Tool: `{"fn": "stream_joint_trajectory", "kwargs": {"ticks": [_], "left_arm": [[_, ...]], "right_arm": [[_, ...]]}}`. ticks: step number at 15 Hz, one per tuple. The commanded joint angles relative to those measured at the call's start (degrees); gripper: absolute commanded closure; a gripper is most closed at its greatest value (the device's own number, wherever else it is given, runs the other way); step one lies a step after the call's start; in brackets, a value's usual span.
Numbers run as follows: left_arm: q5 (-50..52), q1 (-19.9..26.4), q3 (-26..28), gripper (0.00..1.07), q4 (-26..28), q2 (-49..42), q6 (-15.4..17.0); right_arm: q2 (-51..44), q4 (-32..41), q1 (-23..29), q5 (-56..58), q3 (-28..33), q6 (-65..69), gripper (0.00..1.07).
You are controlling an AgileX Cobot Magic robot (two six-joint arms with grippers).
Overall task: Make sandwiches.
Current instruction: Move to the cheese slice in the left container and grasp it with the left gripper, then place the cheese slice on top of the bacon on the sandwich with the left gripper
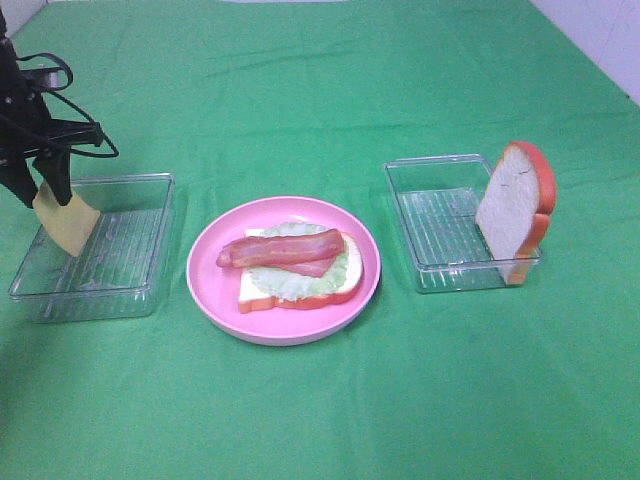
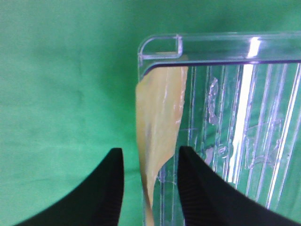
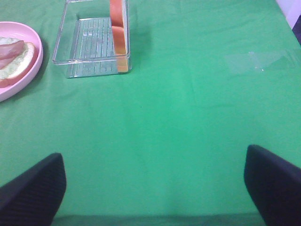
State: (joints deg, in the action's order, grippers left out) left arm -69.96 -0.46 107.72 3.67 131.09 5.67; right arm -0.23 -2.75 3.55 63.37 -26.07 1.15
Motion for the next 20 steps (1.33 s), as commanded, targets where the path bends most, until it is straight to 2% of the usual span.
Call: {"fn": "stream_joint_trajectory", "kwargs": {"ticks": [1, 2, 3, 8, 12, 15, 16, 17, 20], "left_arm": [[-5.8, -0.2, 0.2, 0.95, 0.2, 0.0, 0.4], [-5.8, -0.2, 0.2, 1.05, 0.2, 0.0, 0.4], [-5.8, -0.2, 0.2, 1.07, 0.2, 0.0, 0.2], [-5.8, -0.2, 0.2, 1.07, 0.2, -1.5, 0.2], [-5.8, -0.2, 0.2, 1.07, 2.2, -6.0, 0.2], [-5.7, -1.0, 0.2, 1.07, 7.2, -10.4, -1.0], [-5.7, -3.6, 0.2, 1.07, 10.4, -12.5, -2.4], [-5.7, -4.6, 0.2, 1.07, 11.2, -12.9, -2.9], [-4.9, -11.6, 0.2, 1.07, 14.4, -13.6, -4.1]], "right_arm": [[-1.4, -0.1, -0.1, -0.3, 0.2, -0.1, 0.09], [-1.4, -0.1, -0.1, -0.3, 0.2, -0.1, 0.09], [-1.4, -0.1, -0.1, -0.3, 0.2, -0.1, 0.09], [-1.4, -0.1, -0.1, -0.3, 0.2, -0.1, 0.09], [-1.4, -0.1, -0.1, -0.3, 0.2, -0.1, 0.09], [-1.4, -0.1, -0.1, -0.3, 0.2, -0.1, 0.09], [-1.4, -0.1, -0.1, -0.3, 0.2, -0.1, 0.09], [-1.4, -0.1, -0.1, -0.3, 0.2, -0.1, 0.09], [-1.4, -0.1, -0.1, -0.3, 0.2, -0.1, 0.09]]}}
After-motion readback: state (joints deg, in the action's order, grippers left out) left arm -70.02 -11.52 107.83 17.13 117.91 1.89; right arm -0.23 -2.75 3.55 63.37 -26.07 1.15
